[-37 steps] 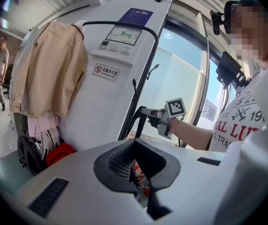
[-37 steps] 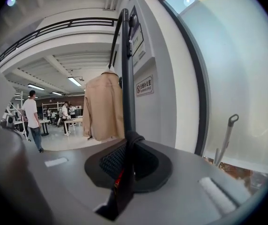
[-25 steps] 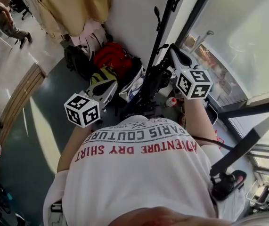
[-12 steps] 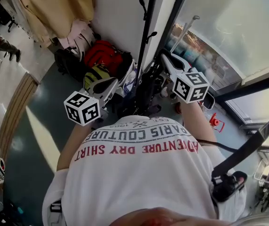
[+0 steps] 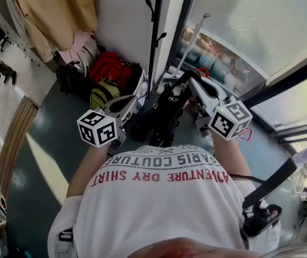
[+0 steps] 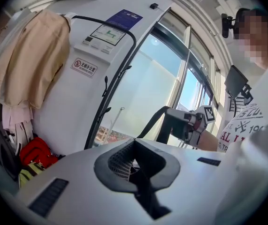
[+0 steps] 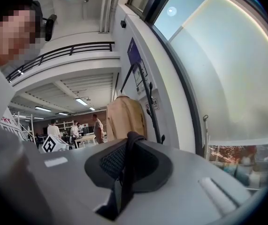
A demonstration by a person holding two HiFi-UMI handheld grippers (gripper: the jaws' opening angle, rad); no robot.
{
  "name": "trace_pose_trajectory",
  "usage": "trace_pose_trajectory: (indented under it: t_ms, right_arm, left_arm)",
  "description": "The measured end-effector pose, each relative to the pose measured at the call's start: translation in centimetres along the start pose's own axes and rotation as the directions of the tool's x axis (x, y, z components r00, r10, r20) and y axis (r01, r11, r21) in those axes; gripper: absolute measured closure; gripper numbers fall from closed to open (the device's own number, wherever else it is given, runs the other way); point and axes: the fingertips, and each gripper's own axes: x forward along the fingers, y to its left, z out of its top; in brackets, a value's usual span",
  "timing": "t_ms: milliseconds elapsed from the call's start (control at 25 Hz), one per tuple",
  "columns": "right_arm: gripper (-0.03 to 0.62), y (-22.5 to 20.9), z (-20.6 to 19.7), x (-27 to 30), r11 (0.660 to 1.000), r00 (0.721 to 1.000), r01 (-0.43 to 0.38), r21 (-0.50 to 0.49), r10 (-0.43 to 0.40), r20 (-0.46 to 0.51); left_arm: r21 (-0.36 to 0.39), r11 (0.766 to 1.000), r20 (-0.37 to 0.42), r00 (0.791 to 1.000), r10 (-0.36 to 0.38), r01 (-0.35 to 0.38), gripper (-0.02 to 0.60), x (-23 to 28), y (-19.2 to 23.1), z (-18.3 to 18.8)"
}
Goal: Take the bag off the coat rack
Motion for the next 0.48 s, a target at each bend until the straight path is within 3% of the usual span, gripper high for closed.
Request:
trace_pose_trajectory:
  t_ms: [280,480]
  right_arm:
    - [0.577,3.0,-2.3,-10.9,1.000,1.000,-0.018,-0.001,0.018,0.014]
    - [0.577,4.9,-5.2,-17.9,0.999,0.999,-0.047,0.007,0.048,-0.023]
  left_arm:
    - [0.064,0.998,0.040,0.999,0.024,-0.027,0.578,-2.6,-8.7,-3.4]
    - [0.038,0.998,0.051,0.998,0.048,-0.050,0.578,-5.4,-17.9,-8.5]
